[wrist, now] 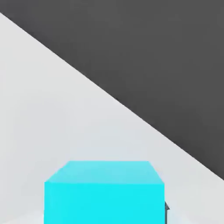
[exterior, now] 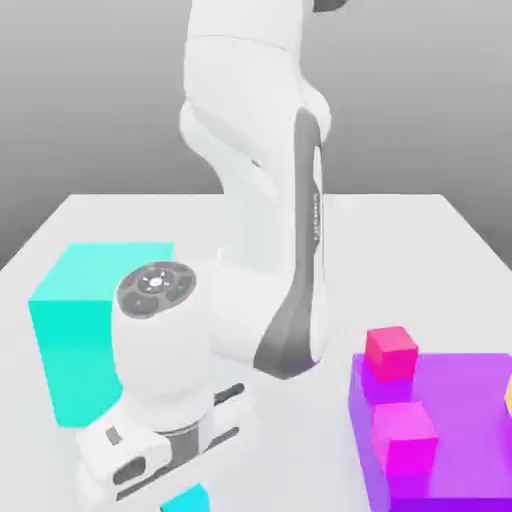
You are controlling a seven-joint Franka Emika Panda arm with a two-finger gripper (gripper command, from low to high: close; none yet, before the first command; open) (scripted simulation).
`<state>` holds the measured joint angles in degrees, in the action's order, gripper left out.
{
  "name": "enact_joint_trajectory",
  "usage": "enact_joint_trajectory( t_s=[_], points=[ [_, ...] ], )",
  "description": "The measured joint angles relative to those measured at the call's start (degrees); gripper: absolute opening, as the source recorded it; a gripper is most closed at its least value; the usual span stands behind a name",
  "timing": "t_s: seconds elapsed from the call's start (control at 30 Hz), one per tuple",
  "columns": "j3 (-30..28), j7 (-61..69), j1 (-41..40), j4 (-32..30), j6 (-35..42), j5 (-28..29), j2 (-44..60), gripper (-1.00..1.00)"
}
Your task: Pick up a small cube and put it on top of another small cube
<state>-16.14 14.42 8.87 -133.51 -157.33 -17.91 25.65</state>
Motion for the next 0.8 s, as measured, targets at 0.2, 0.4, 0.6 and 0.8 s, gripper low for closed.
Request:
enact_joint_trajectory(
  t_s=[0.2, 0.4, 0.6, 0.8],
  points=[
    [3.69, 1.19, 4.01, 2.48, 7.89, 0.93, -9.1, -1.0],
    [11.49, 6.86, 11.27, 5.3, 15.5, 4.96, -14.89, -1.0],
    [18.95, 12.47, 21.45, 7.28, 22.88, 15.15, -18.35, -1.0],
    [19.71, 13.55, 23.52, 6.45, 18.76, 18.44, -14.12, 1.0]
  ],
)
